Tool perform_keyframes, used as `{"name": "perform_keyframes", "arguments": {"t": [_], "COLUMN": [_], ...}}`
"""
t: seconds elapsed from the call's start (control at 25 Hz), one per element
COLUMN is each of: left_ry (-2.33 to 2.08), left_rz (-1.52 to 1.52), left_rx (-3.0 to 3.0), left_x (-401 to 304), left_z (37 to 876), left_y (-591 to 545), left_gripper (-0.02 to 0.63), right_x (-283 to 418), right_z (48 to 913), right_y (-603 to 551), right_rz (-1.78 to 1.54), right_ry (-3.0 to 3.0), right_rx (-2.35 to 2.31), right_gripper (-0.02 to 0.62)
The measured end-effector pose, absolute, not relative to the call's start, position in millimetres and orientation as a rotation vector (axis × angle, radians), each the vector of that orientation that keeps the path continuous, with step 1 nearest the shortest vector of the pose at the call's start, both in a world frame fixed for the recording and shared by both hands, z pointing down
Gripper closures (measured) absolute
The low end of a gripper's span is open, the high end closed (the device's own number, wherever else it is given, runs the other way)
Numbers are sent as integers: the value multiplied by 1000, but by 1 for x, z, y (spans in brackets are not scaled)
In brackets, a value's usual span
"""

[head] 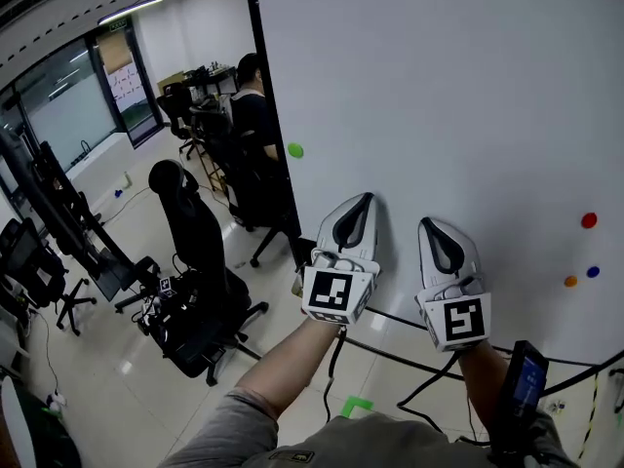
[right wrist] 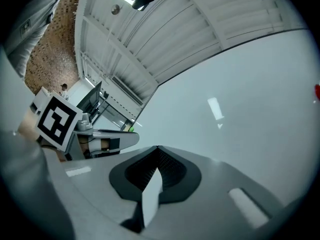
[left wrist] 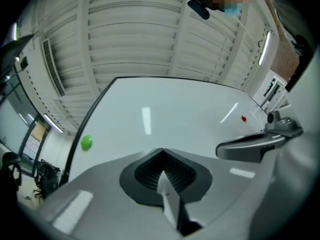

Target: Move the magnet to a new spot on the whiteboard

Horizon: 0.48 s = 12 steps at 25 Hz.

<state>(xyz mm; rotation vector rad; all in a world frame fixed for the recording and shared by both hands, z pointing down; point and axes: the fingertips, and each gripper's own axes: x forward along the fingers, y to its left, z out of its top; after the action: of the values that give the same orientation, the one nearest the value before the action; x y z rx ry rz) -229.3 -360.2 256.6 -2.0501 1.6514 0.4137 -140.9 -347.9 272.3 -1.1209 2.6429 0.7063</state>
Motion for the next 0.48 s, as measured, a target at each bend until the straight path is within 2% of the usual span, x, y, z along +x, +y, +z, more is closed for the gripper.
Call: {"name": "perform_keyframes", "arguments": {"t": [0.48], "left_ry": [1397], "left_rz": [363], "left_rx": [-2286], "left_x": [-28], "left_z": [305], "left_y": [-353], "left_gripper": [603], "right_x": [16], "right_z": [306], "right_y": [-344], "right_rz": [656], "right_ry": [2570], "right_rx": [-1416], "right_gripper": [589]}}
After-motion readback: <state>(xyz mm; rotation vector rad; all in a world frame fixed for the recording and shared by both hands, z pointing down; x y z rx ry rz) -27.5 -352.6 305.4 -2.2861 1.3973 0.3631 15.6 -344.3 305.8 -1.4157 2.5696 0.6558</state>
